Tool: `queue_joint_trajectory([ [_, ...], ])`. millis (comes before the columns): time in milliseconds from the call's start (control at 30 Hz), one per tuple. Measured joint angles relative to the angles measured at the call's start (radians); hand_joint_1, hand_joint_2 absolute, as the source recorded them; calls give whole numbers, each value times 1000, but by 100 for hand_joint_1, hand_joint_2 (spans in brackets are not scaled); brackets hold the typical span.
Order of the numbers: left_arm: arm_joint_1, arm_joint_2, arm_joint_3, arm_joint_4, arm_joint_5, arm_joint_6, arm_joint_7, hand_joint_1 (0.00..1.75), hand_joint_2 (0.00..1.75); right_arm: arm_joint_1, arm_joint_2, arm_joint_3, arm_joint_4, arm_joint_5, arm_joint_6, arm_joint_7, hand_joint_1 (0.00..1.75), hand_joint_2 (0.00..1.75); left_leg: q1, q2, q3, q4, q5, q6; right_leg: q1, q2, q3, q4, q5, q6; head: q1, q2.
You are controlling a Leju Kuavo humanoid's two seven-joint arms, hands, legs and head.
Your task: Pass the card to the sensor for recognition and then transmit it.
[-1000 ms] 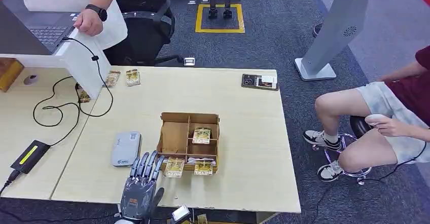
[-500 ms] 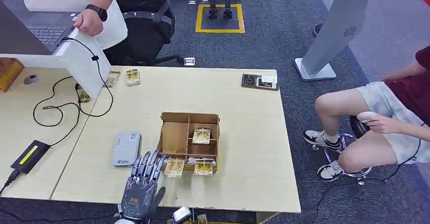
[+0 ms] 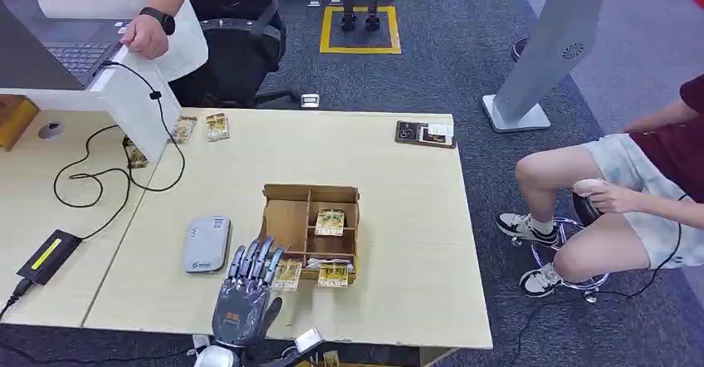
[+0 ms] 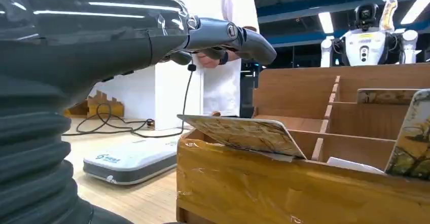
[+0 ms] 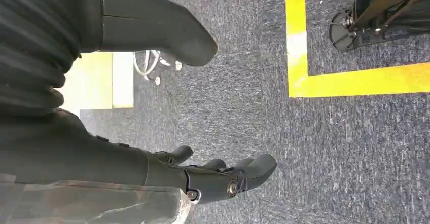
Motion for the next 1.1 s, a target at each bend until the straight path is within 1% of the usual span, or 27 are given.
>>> queue_joint_trajectory([
  [100, -7, -5, 5, 13, 2, 0, 0, 0, 175, 0, 0, 0, 2, 0, -3, 1, 0, 175, 0, 0, 0, 0, 0, 0, 0, 0, 0, 0, 0, 0, 0, 0],
  [233, -15, -27, 23, 39, 26, -3, -24, 0, 175, -1, 0, 1, 5, 0, -13, 5, 0, 175, 0, 0, 0, 0, 0, 0, 0, 0, 0, 0, 0, 0, 0, 0],
  [333, -31, -42, 27, 60, 25, -9, -24, 0, 175, -1, 0, 3, 11, 0, -16, 5, 0, 175, 0, 0, 0, 0, 0, 0, 0, 0, 0, 0, 0, 0, 1, 0],
  [500, -45, -54, 43, 91, 18, -6, -21, 0, 175, -3, -5, 5, 30, 0, -36, 4, 0, 175, 0, 0, 0, 0, 0, 0, 0, 0, 0, 0, 0, 0, 0, 0],
  [533, -46, -55, 46, 94, 20, -4, -22, 3, 175, -3, -6, 5, 31, 0, -37, 4, 0, 175, 0, 0, 0, 0, 0, 0, 0, 0, 0, 0, 0, 0, 0, 0],
  [567, -46, -56, 50, 97, 23, -2, -25, 108, 175, -3, -6, 5, 32, 0, -37, 5, 0, 175, 0, 0, 0, 0, 0, 0, 0, 0, 0, 0, 0, 0, 0, 0],
  [600, -46, -57, 54, 98, 32, 0, -34, 169, 175, -3, -6, 5, 33, 0, -37, 5, 0, 175, 0, 0, 0, 0, 0, 0, 0, 0, 0, 0, 0, 0, 0, 0],
  [633, -46, -59, 58, 99, 42, 0, -43, 169, 175, -3, -6, 5, 33, 0, -35, 5, 0, 175, 0, 0, 0, 0, 0, 0, 0, 0, 0, 0, 0, 0, 0, 0],
  [667, -46, -61, 61, 98, 51, 0, -51, 175, 175, -3, -6, 5, 33, 0, -34, 5, 0, 175, 0, 0, 0, 0, 0, 0, 0, 0, 0, 0, 0, 0, 0, 0],
  [767, -41, -68, 75, 94, 72, 0, -86, 175, 175, -3, -6, 5, 33, 0, -31, 4, 0, 175, 0, 0, 0, 0, 0, 0, 0, 0, 0, 0, 0, 0, 0, 0],
  [867, -32, -79, 100, 74, 89, 1, -134, 175, 175, -3, -6, 5, 33, 0, -31, 3, 0, 175, 0, 0, 0, 0, 0, 0, 0, 0, 0, 0, 0, 0, 0, 0],
  [933, -29, -90, 119, 56, 98, 3, -156, 175, 175, -3, -6, 5, 33, 0, -31, 2, 0, 175, 0, 0, 0, 0, 0, 0, 0, 0, 0, 0, 0, 0, 0, 0],
  [1100, -25, -103, 142, 35, 102, 4, -164, 175, 175, -3, -6, 5, 33, 0, -31, 2, 0, 175, 0, 0, 0, 0, 0, 0, 0, 0, 0, 0, 0, 0, 0, 0],
])
